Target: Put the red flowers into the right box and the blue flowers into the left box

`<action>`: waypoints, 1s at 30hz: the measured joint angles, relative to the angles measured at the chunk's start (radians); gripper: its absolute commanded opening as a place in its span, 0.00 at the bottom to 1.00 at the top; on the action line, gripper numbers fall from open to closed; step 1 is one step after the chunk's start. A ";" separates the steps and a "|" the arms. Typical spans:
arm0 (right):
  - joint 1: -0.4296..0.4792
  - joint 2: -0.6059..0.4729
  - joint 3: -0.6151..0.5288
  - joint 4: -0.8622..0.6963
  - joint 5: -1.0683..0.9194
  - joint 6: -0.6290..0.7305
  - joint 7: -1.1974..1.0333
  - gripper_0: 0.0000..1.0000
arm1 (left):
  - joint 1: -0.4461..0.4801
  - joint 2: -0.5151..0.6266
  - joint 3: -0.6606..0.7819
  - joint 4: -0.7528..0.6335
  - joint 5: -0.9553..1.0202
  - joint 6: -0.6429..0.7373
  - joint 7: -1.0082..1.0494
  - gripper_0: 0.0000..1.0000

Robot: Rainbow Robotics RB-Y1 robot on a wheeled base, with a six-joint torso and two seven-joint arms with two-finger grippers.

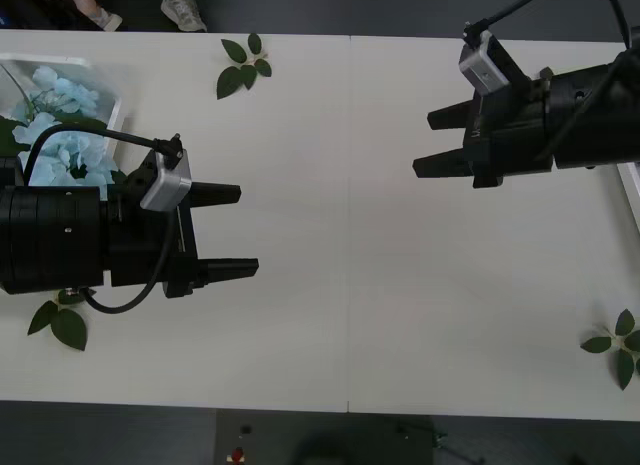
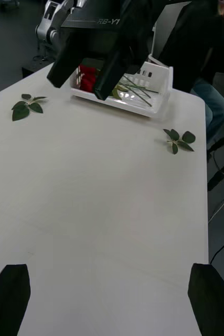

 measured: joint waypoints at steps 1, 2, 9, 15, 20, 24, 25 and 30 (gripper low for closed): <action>0.000 0.021 -0.001 0.000 0.000 0.000 0.039 0.76 | 0.000 0.000 0.000 0.000 0.000 0.000 0.000 0.87; 0.000 0.041 -0.001 0.000 0.000 0.002 0.076 0.76 | 0.000 0.000 0.000 0.000 0.000 0.000 0.000 0.87; 0.000 0.168 -0.001 0.000 0.096 0.084 0.117 0.76 | 0.000 0.000 0.000 0.000 0.000 0.000 0.000 0.87; -0.013 0.229 -0.001 0.000 0.150 0.186 0.132 0.76 | 0.000 0.000 0.000 0.000 0.000 0.000 0.000 0.87; -0.014 0.268 -0.001 0.002 0.210 0.200 0.231 0.76 | 0.000 0.000 0.000 0.000 0.000 0.000 0.000 0.87; -0.014 0.288 -0.001 0.019 0.211 0.200 0.255 0.76 | 0.000 0.000 0.000 0.000 0.000 0.000 0.000 0.87; -0.014 0.291 -0.001 0.024 0.211 0.200 0.255 0.76 | 0.000 0.000 0.000 0.000 0.000 0.000 0.000 0.88; -0.014 0.293 -0.001 0.042 0.210 0.181 0.255 0.76 | 0.000 0.000 0.000 0.000 0.000 0.000 0.000 0.87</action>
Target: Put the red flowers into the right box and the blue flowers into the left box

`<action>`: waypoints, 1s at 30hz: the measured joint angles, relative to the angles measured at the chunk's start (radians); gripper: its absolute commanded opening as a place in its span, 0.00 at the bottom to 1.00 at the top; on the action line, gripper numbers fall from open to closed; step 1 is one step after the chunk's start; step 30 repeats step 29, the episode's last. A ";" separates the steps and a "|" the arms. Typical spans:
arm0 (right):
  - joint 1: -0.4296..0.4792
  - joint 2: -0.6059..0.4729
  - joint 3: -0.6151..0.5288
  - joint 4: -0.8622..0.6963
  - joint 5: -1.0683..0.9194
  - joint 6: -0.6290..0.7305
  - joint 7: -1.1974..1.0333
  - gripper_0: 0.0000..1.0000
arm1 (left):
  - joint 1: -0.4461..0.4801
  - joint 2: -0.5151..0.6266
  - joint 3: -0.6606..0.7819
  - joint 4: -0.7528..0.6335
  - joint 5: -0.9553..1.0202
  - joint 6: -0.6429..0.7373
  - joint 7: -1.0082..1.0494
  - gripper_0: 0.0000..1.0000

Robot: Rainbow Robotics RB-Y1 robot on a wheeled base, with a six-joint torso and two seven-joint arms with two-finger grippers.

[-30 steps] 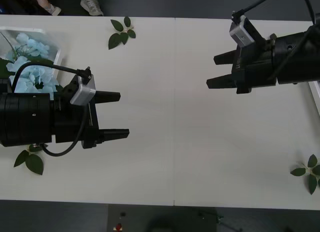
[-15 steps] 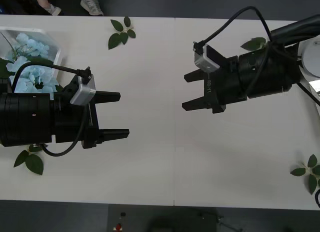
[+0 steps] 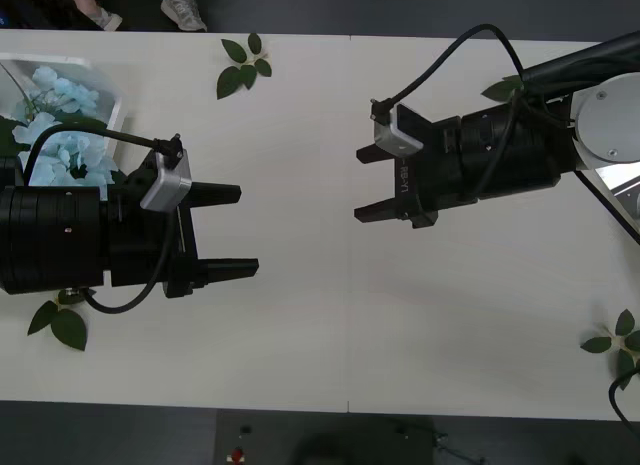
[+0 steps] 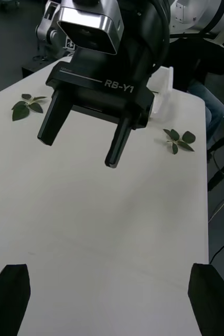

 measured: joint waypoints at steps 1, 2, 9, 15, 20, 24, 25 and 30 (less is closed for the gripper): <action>0.000 0.000 0.000 0.004 0.000 -0.004 0.000 0.76 | 0.000 0.000 0.000 0.000 0.000 0.000 0.000 0.87; 0.000 0.000 0.000 0.007 0.000 -0.006 0.000 0.76 | 0.000 0.000 0.000 0.000 0.000 0.000 0.000 0.87; 0.000 0.000 0.000 0.009 0.000 -0.005 0.000 0.88 | 0.000 0.000 0.000 0.000 0.000 0.000 0.000 0.87; 0.000 0.000 0.000 0.009 0.000 -0.005 0.000 0.97 | 0.000 0.000 0.000 0.000 0.000 0.000 0.000 0.87; 0.000 0.000 0.000 0.009 0.000 -0.005 -0.001 1.00 | 0.000 0.000 0.000 0.000 0.000 0.000 0.000 0.87; 0.000 0.000 0.000 0.009 0.000 -0.005 -0.001 1.00 | 0.000 0.000 0.000 0.000 0.000 0.000 0.000 0.87; 0.000 0.000 0.000 0.009 0.000 -0.005 -0.001 1.00 | 0.000 0.000 0.000 0.000 0.000 0.000 0.000 0.87; 0.000 0.000 0.000 0.009 0.000 -0.005 -0.001 1.00 | 0.000 0.000 0.000 0.000 0.000 0.000 0.000 0.87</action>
